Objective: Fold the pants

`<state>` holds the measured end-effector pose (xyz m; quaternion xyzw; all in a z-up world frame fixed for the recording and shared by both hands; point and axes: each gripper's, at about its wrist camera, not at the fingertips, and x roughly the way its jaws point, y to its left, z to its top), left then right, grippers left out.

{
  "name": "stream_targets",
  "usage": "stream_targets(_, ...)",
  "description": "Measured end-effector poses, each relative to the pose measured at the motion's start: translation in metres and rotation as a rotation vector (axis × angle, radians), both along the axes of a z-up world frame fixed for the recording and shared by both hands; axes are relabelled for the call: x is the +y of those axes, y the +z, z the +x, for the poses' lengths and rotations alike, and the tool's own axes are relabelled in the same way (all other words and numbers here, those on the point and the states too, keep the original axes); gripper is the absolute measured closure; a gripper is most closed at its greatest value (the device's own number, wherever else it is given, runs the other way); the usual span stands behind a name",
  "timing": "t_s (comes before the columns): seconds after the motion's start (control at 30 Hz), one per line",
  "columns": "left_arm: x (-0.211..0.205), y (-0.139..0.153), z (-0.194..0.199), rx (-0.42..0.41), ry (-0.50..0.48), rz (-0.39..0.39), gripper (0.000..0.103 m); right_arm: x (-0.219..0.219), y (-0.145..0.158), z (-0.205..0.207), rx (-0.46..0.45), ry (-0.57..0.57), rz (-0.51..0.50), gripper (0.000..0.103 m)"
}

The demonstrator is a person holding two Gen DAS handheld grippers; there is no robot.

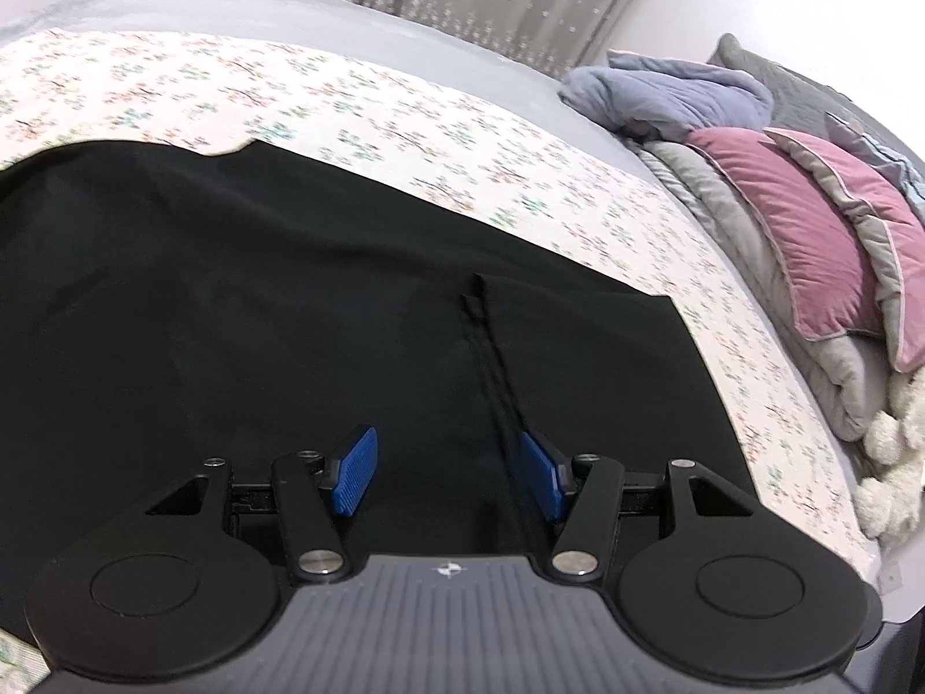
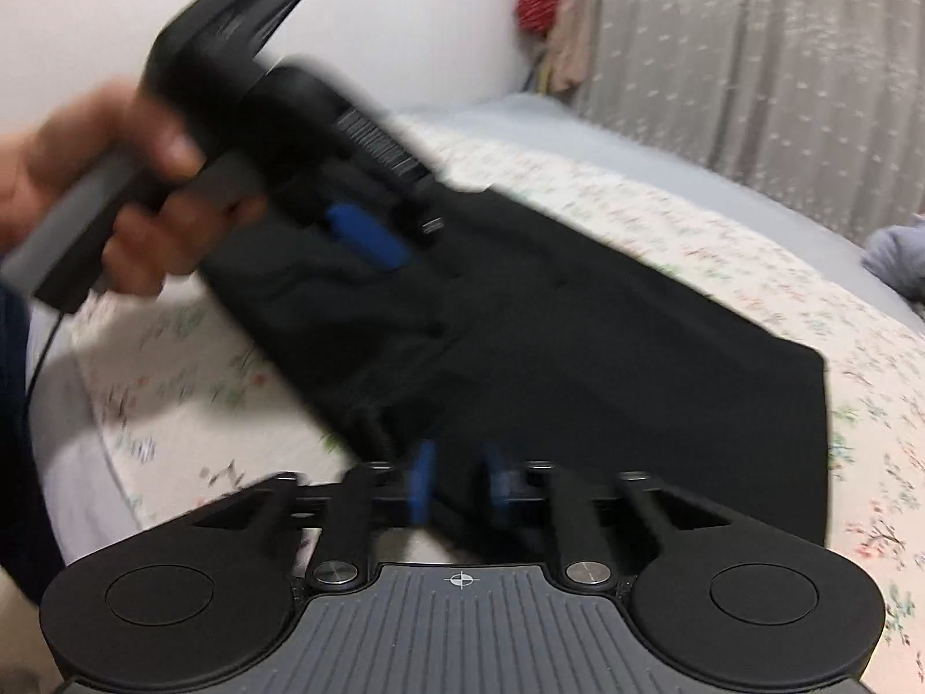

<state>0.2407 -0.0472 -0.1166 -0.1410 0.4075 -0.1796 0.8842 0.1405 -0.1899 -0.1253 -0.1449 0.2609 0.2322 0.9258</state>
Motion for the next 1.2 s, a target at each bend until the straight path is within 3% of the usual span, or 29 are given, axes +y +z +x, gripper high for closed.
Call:
stream_targets(0.2, -0.013, -0.001, 0.000, -0.003, -0.053, -0.008, 0.039, 0.001, 0.005, -0.018, -0.035, 0.046, -0.026, 0.101)
stream_targets(0.23, -0.013, -0.003, 0.001, 0.002, -0.058, -0.010, 0.039, 0.000, 0.005, -0.019, -0.045, 0.045, -0.042, 0.091)
stream_targets(0.33, -0.016, -0.005, 0.004, 0.022, -0.067, -0.025, 0.039, 0.004, 0.005, -0.024, -0.084, 0.048, -0.110, 0.076)
stream_targets(0.53, -0.021, -0.010, 0.006, 0.060, -0.064, -0.057, 0.039, 0.017, -0.001, -0.022, -0.070, 0.117, -0.113, 0.075)
stream_targets(0.67, -0.023, -0.010, 0.005, 0.058, -0.069, -0.050, 0.039, 0.021, -0.003, -0.007, -0.061, 0.055, -0.113, 0.075)
stream_targets(1.1, -0.024, -0.012, 0.006, 0.074, -0.061, -0.048, 0.039, 0.016, 0.011, -0.002, -0.067, 0.013, -0.052, 0.080)
stream_targets(1.2, -0.026, -0.012, 0.006, 0.075, -0.063, -0.046, 0.039, 0.024, 0.004, 0.000, -0.070, 0.012, -0.101, 0.080)
